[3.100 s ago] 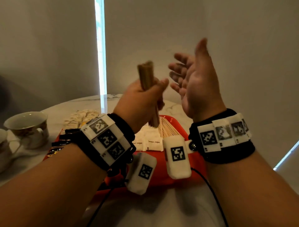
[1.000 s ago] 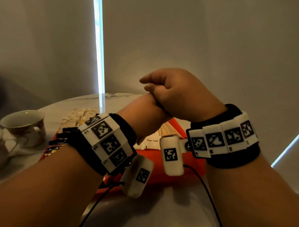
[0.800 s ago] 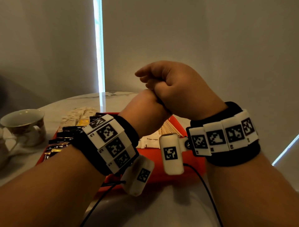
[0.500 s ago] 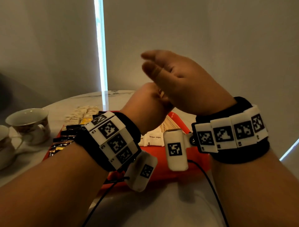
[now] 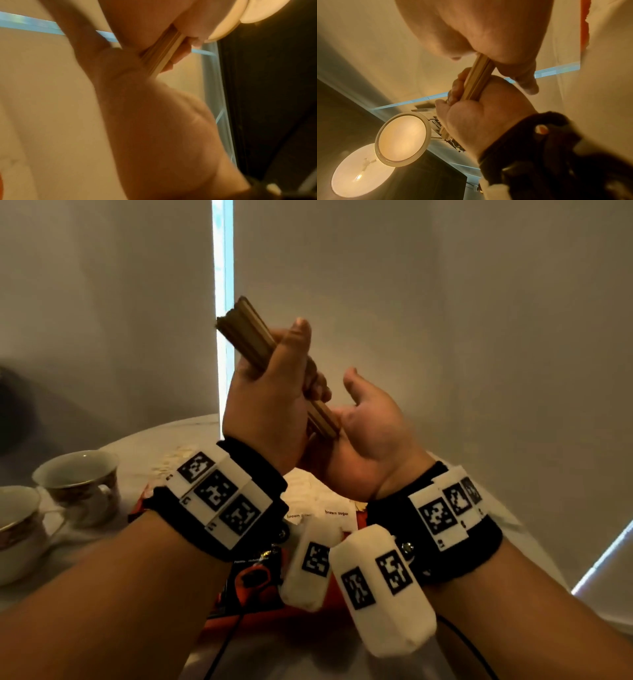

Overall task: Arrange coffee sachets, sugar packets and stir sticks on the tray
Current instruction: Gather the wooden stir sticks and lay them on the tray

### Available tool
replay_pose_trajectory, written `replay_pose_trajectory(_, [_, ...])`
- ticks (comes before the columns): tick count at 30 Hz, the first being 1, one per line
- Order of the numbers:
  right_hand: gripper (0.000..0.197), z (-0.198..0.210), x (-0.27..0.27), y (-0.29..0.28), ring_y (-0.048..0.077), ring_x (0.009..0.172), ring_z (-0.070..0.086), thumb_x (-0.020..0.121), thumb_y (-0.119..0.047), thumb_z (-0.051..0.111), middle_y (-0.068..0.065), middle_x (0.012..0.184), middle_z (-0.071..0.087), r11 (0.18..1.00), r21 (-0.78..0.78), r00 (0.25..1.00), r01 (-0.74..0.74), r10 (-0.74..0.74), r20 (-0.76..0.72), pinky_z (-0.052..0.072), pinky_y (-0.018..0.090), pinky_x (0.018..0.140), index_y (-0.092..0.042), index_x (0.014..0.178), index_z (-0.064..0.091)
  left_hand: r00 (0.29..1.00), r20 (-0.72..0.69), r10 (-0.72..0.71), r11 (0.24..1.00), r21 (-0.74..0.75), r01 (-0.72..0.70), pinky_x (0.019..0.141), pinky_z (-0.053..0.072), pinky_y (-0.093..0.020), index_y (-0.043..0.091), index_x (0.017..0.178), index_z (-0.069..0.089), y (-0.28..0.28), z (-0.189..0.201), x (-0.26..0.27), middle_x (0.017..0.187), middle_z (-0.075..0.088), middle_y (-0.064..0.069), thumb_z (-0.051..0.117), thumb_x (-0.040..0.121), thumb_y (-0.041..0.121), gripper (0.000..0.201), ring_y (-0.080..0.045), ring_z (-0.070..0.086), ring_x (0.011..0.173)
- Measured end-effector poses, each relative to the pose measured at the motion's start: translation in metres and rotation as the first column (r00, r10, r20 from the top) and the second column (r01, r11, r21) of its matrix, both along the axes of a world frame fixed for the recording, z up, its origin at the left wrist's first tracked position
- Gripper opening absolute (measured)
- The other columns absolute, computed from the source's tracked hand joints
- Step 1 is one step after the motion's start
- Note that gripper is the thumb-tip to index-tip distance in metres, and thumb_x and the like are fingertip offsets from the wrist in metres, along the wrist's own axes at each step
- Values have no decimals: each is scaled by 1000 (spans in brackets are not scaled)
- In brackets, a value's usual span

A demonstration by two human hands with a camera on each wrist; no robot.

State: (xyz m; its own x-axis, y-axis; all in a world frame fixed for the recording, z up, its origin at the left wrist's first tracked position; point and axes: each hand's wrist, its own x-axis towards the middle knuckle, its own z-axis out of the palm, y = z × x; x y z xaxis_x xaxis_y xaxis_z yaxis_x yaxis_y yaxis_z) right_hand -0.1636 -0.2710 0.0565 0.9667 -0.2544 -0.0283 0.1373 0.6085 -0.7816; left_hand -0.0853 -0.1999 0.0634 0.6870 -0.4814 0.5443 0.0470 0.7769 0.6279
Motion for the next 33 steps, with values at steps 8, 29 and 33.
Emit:
replay_pose_trajectory(8, [28, 13, -18, -12, 28, 89, 63, 93, -31, 58, 13, 96, 62, 748, -598, 954, 287, -280, 108, 53, 40, 79, -7, 106, 59, 1000, 27, -12, 972, 236, 5, 84, 56, -47, 20, 88, 61, 8, 2, 10, 66, 59, 6, 59, 99, 36, 20, -17, 66, 80])
replay_pose_trajectory(29, [17, 8, -33, -27, 17, 61, 55, 100, -17, 58, 6, 76, 61, 330, -940, 836, -87, -489, -249, 49, 30, 57, -9, 115, 61, 917, -294, -270, 669, 627, 399, 114, 25, -47, 22, 152, 37, -5, -29, -1, 155, 42, -12, 70, 66, 78, 108, -30, 37, 144])
replay_pose_trajectory(33, [10, -12, -19, -67, 17, 69, 57, 98, -17, 58, 6, 83, 62, 293, -926, 591, -239, -713, -378, 51, 31, 64, -11, 105, 62, 871, -455, -185, 713, 548, 438, 116, 25, -49, 23, 157, 30, -7, -28, 5, 153, 42, -10, 58, 87, 69, 88, -30, 35, 143])
